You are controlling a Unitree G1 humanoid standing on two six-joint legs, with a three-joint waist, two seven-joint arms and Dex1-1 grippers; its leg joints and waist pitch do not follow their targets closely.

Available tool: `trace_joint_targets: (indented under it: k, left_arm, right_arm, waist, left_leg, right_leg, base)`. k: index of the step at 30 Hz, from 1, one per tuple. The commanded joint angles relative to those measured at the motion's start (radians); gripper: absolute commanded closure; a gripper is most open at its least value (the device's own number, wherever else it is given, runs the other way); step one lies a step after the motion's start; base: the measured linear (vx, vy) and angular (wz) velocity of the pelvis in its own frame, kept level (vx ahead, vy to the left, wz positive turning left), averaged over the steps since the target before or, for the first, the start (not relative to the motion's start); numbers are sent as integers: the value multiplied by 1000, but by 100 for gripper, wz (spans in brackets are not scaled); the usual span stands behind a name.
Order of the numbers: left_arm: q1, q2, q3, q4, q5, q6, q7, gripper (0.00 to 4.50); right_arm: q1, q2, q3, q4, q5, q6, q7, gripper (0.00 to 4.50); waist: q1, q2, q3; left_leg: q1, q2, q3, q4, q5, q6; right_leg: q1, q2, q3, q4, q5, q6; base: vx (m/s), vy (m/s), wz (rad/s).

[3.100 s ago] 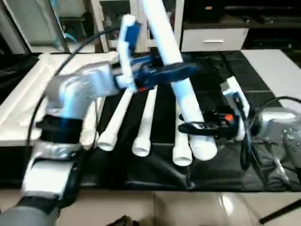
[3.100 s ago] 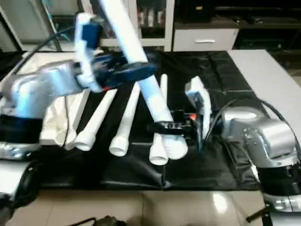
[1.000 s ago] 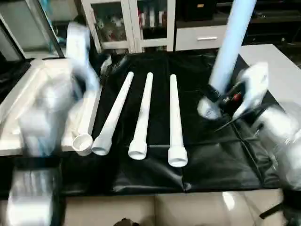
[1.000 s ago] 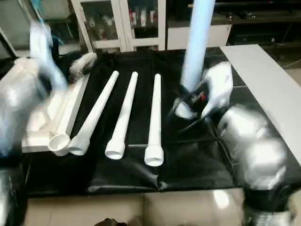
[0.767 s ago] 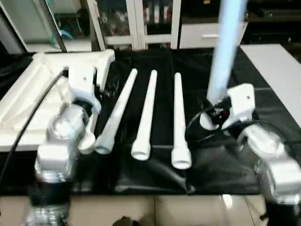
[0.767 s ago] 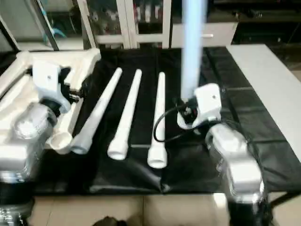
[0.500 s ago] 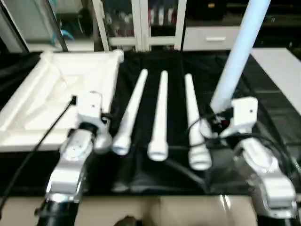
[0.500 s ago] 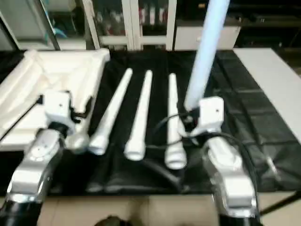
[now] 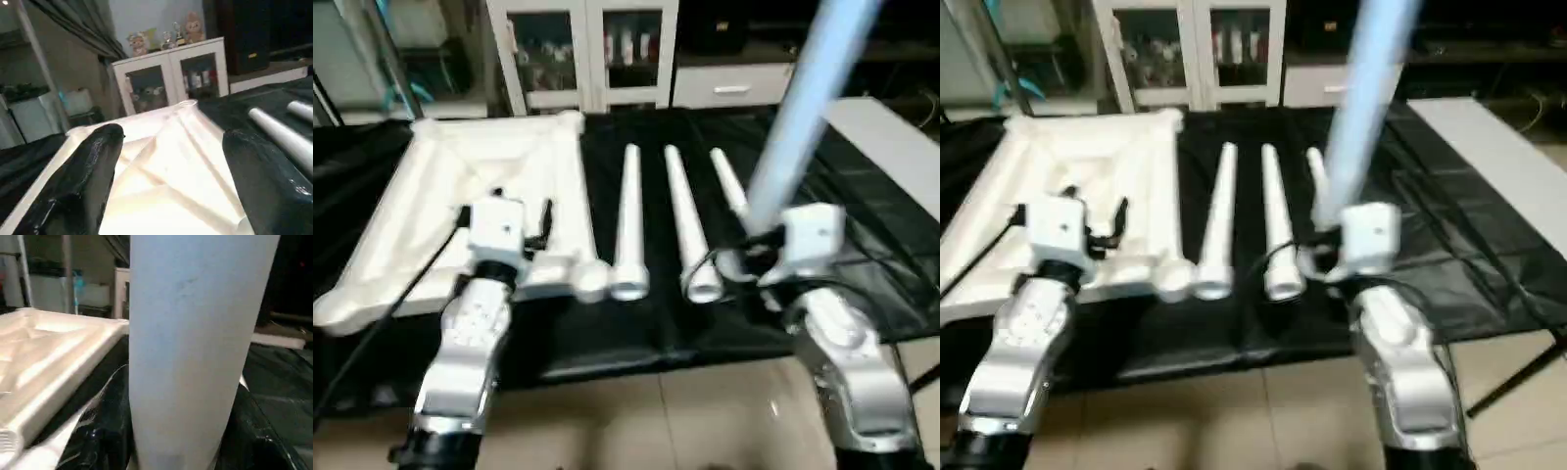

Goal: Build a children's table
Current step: Pick table leg

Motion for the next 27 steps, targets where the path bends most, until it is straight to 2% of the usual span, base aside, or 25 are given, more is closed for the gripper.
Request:
trace_joint_targets:
  k: [1, 2, 3, 4, 5, 6, 7, 8, 10, 11, 12, 13, 14, 15, 16, 17, 18, 19, 20, 21, 23, 24, 25, 26, 27]
  left_arm:
    - [-10, -12, -10, -8, 10, 17, 16, 80]
    - [-14, -18, -7, -7, 6, 19, 18, 80]
    - [-18, -23, -5, -7, 4, 20, 20, 80]
    - [-20, -24, -6, -6, 7, 17, 21, 80]
    - [-20, -24, -7, -6, 8, 16, 22, 80]
    - [-21, -25, -8, -6, 9, 15, 23, 80]
    - [-23, -28, -8, -9, 12, 16, 24, 80]
    - [-24, -28, -9, -9, 12, 17, 24, 80]
    - [-31, -33, -8, -13, 14, 27, 27, 80]
    - [-31, -33, -8, -13, 14, 27, 27, 80]
    - [-45, -43, 7, -20, 17, 64, 46, 80]
    - [-46, -43, 8, -20, 14, 64, 44, 80]
    - [-53, -39, 12, -24, 3, 79, 30, 80]
    - [-55, -36, 12, -25, -1, 87, 22, 80]
    - [-57, -33, 12, -25, -7, 84, 12, 80]
    - [-57, -32, 12, -24, -8, 84, 10, 80]
    - [-62, -22, 5, -24, -17, 72, -18, 80]
    - [-65, -14, -3, -27, -17, 71, -35, 80]
    - [-67, -8, -9, -29, -16, 73, -45, 80]
    - [-70, -6, -13, -28, -21, 70, -56, 80]
    - [-75, -6, -16, -29, -21, 74, -73, 80]
    - [-76, -5, -18, -30, -19, 75, -75, 80]
    - [-76, -3, -19, -29, -20, 76, -79, 80]
    - [-76, -1, -20, -28, -25, 76, -86, 80]
    - [-76, -1, -21, -28, -25, 76, -87, 80]
  right_arm:
    - [-9, -17, -4, 11, -13, -4, 10, 265]
    - [-11, -18, -5, 14, -15, -5, 16, 265]
    - [-14, -18, -8, 17, -17, -7, 20, 265]
    - [-15, -19, -10, 19, -18, -8, 22, 265]
    - [-15, -19, -10, 20, -18, -8, 22, 265]
    - [-16, -21, -12, 23, -18, -10, 24, 265]
    - [-20, -25, -13, 30, -17, -12, 25, 265]
    - [-21, -25, -14, 32, -17, -13, 25, 265]
    - [-30, -32, -18, 47, -17, -14, 23, 265]
    - [-30, -32, -18, 47, -17, -14, 23, 265]
    - [-38, -26, -42, 68, -9, -18, 9, 265]
    - [-39, -23, -48, 70, -6, -17, 6, 265]
    - [-43, -17, -69, 79, 4, -14, -4, 265]
    - [-44, -17, -74, 80, 6, -13, -6, 265]
    - [-43, -18, -74, 79, 6, -12, -4, 265]
    - [-43, -18, -74, 79, 7, -11, -3, 265]
    - [-39, -17, -74, 71, 18, -4, 7, 265]
    - [-34, -17, -72, 62, 24, 0, 13, 265]
    - [-32, -17, -71, 56, 27, 3, 17, 265]
    - [-29, -18, -67, 52, 28, 5, 22, 265]
    - [-25, -23, -57, 49, 23, 5, 27, 265]
    - [-24, -23, -56, 49, 23, 6, 27, 265]
    - [-25, -20, -56, 49, 26, 9, 28, 265]
    - [-25, -17, -56, 49, 27, 10, 27, 265]
    - [-26, -17, -55, 49, 26, 10, 27, 265]
  waist:
    - [23, -11, -43]
    - [15, 1, -48]
    - [-7, 44, -53]
    - [-8, 73, -36]
    - [-3, 75, -34]
    - [9, 82, -32]
    - [24, 79, -46]
    - [29, 73, -57]
    - [44, 24, -84]
    - [41, 8, -85]
    - [48, -21, -89]
    - [48, -21, -89]
    - [85, -13, -37]
    - [92, -27, -13]
    - [110, -29, -27]
    - [115, -35, -44]
    - [111, -24, -63]
    - [103, 4, -97]
    - [80, 10, -102]
    - [48, 26, -99]
    - [71, 2, -70]
    - [89, -10, -49]
    - [95, -4, -30]
    - [90, 3, -23]
    - [100, -6, -19]
  left_leg:
    - [-10, 125, -159, -128, -406, 40]
    - [-24, 133, -169, -120, -449, -33]
    - [1, 159, -259, -198, -639, -175]
    - [28, 148, -316, -249, -793, -285]
    - [32, 136, -324, -252, -811, -325]
    - [17, 95, -331, -260, -803, -376]
    - [30, 59, -342, -254, -747, -382]
    - [40, 47, -354, -253, -706, -373]
    - [75, 13, -393, -255, -478, -317]
    - [70, 4, -392, -248, -438, -277]
    - [60, 42, -308, -156, -313, -148]
    - [60, 42, -308, -156, -313, -148]
    - [-64, 12, -82, 106, -185, -16]
    - [-85, 50, -70, 116, -104, -63]
    - [-69, 62, -50, 55, -81, -71]
    - [-70, 70, -46, 17, -65, -49]
    - [-44, 104, -45, -54, 24, 0]
    - [11, 199, -92, -78, 233, 68]
    - [43, 259, -129, -82, 374, 139]
    - [86, 310, -182, -71, 583, 271]
    - [10, 206, -91, -62, 202, 212]
    - [-32, 143, -34, -51, -11, 110]
    - [-4, 155, -21, -64, -152, 20]
    - [4, 160, -16, -79, -208, -11]
    - [-35, 150, -22, -86, -225, 13]
  right_leg:
    - [21, -168, 77, -117, -87, -141]
    - [54, -178, 63, -116, -118, -196]
    - [56, -74, 16, -52, -134, -175]
    - [15, 15, 18, 25, -129, -51]
    - [4, 38, 24, 49, -123, -30]
    - [13, 59, 36, 61, -119, -34]
    - [8, 67, 49, 43, -135, -69]
    - [12, 64, 62, 25, -147, -88]
    - [29, 40, 103, -54, -170, -163]
    - [37, 23, 118, -75, -169, -200]
    - [56, -64, 182, -162, -106, -332]
    - [56, -64, 182, -162, -106, -332]
    - [90, -181, 223, -246, -9, -449]
    - [80, -164, 191, -231, -56, -310]
    - [95, -108, 184, -215, -66, -208]
    - [123, -81, 190, -192, 6, -158]
    - [130, -30, 161, -154, 205, -61]
    - [96, -15, 131, -77, 436, 20]
    - [51, -38, 117, -48, 451, 31]
    - [-14, -106, 139, -31, 286, 33]
    - [55, -124, 157, -111, 128, -28]
    - [103, -121, 165, -164, -40, -47]
    - [101, -112, 163, -197, -351, -78]
    - [104, -98, 152, -207, -478, -96]
    - [143, -117, 115, -219, -567, -98]
  base:
    - [-128, 198, 39]
    - [-113, 164, 58]
    - [-113, 164, 58]
    - [-86, 117, 58]
    - [-60, 78, 67]
    - [-60, 78, 67]
    - [-54, 27, 60]
    - [-63, -37, 53]
    - [-64, -70, 54]
    - [-70, -178, 60]
    - [-70, -178, 60]
    - [-76, -197, 49]
    - [-64, -144, 5]
    - [-64, -144, 5]
    - [-14, -122, -16]
    - [9, -88, 2]
    - [9, -88, 2]
    - [0, 0, 0]
    - [0, 0, 0]
    - [0, 0, 0]
    - [-25, 8, -3]
    - [-51, 17, -5]
    - [0, 0, 0]
    - [0, 0, 0]
    - [0, 0, 0]
